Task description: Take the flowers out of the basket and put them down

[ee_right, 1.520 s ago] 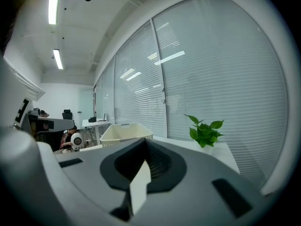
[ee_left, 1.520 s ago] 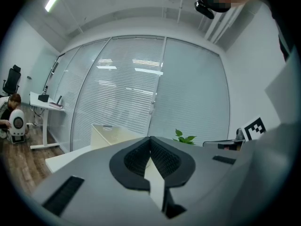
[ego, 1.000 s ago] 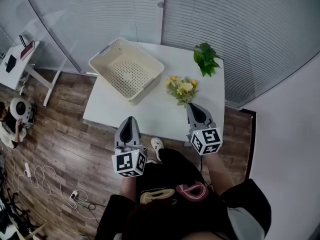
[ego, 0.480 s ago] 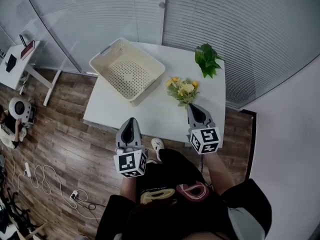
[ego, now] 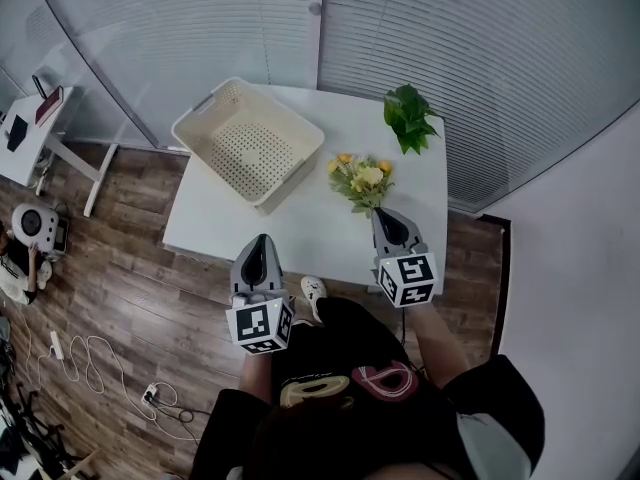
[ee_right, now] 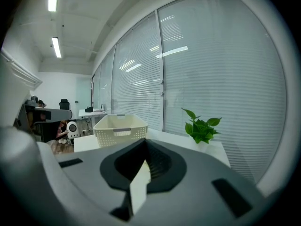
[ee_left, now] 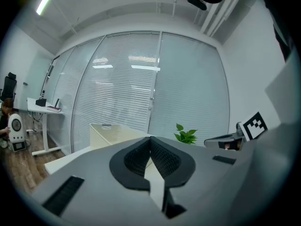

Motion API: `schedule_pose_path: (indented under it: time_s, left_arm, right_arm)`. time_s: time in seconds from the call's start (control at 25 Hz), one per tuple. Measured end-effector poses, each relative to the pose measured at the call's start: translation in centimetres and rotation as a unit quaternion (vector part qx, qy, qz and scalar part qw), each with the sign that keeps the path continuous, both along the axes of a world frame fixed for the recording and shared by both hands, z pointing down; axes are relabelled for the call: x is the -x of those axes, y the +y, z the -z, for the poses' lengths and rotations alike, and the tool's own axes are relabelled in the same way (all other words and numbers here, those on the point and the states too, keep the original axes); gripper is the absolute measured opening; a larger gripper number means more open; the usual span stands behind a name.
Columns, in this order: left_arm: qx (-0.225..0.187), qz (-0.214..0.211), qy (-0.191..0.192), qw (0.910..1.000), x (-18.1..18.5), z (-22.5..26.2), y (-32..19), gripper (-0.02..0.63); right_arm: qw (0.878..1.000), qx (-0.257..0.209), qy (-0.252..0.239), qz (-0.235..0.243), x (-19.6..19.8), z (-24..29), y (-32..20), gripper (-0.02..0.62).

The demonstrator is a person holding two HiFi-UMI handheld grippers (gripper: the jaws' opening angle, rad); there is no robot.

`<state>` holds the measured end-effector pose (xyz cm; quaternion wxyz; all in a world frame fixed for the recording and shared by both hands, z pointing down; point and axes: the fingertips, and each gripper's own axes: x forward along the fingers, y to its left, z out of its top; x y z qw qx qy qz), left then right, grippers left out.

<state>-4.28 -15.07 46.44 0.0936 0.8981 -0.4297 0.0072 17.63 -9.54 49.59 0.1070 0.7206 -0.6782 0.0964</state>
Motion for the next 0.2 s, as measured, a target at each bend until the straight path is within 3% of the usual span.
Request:
schedule_pose_path:
  time_s: [0.2]
  left_arm:
    - [-0.002,-0.006,-0.007,1.0000,-0.85,-0.23,-0.06,0.017]
  right_arm:
    - [1.000,0.006,0.002,-0.001,-0.59,-0.48,-0.05,0.008]
